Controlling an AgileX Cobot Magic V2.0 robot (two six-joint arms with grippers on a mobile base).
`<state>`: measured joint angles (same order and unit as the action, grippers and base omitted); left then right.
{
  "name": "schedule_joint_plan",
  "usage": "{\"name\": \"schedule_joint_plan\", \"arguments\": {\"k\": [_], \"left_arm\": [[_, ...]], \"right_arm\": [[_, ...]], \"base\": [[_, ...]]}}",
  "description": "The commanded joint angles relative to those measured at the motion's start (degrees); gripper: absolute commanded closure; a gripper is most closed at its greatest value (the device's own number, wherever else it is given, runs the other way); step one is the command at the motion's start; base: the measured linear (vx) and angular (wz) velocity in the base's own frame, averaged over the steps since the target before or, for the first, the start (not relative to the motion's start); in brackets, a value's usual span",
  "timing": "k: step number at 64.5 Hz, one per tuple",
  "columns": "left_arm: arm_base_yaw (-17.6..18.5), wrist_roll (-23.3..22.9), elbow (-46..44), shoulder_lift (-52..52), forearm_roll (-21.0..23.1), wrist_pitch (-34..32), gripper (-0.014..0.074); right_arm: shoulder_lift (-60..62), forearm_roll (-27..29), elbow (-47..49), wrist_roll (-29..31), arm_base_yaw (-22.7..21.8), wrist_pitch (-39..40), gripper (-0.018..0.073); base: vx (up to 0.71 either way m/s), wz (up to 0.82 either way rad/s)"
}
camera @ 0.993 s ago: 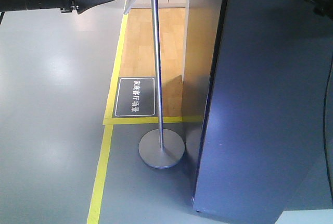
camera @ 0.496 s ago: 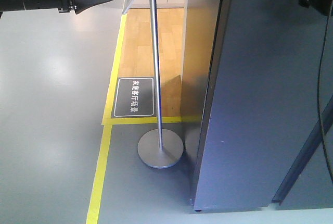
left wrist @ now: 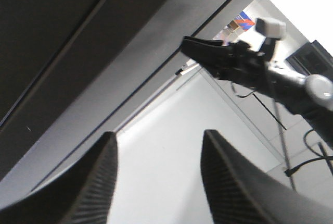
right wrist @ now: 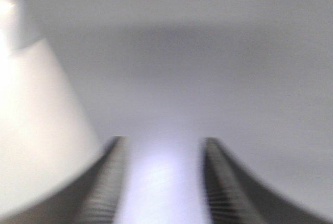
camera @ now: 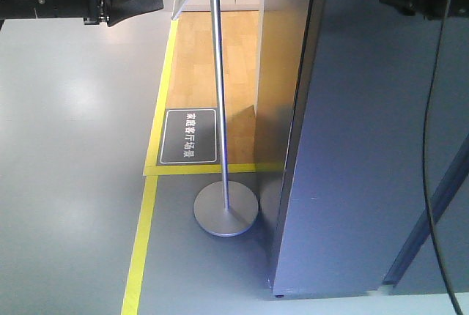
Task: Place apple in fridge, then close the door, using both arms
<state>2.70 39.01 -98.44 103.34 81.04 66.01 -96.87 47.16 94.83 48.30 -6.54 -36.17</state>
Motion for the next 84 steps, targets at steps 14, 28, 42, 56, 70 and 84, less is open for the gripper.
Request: {"name": "schedule_joint_plan", "arguments": {"k": [14,28,42,56,70,84], "left_arm": [[0.59,-0.99,-1.70,-6.13,-0.54,4.95,0.0587],[3.86,-3.94,-0.70,-14.21,-15.06,4.90,0.0604],[6.04,-1.00,14.43,-28.45,-19.85,1.66,0.0604],[5.98,6.03,41.93,-49.13,-19.86,-14.11,0.0604],[5.98,5.20,70.53,-67.01,-19.03,-34.87,0.0604],[5.98,5.12,83.40,-75.57,-14.76,-43.59,0.0604]], "right_arm": [[16.40,1.70,1.95,1.48,-0.14,-20.94,0.0571],[24.93,1.64,1.95,3.20,-0.14,-29.46,0.0566],[37.33,8.41,-10.33,8.94,-0.14,-28.78,0.0565],[57.31,12.84,-40.97,15.01,-0.14,-20.88,0.0565],[73.11,10.71,-65.27,15.02,-0.14,-12.43,0.0565],[81.16,10.64,-73.41,15.02,-0.14,-12.39,0.0565]], "base": [[0.00,0.00],[0.00,0.00],[0.00,0.00],[0.00,0.00],[0.00,0.00],[0.00,0.00]]}}
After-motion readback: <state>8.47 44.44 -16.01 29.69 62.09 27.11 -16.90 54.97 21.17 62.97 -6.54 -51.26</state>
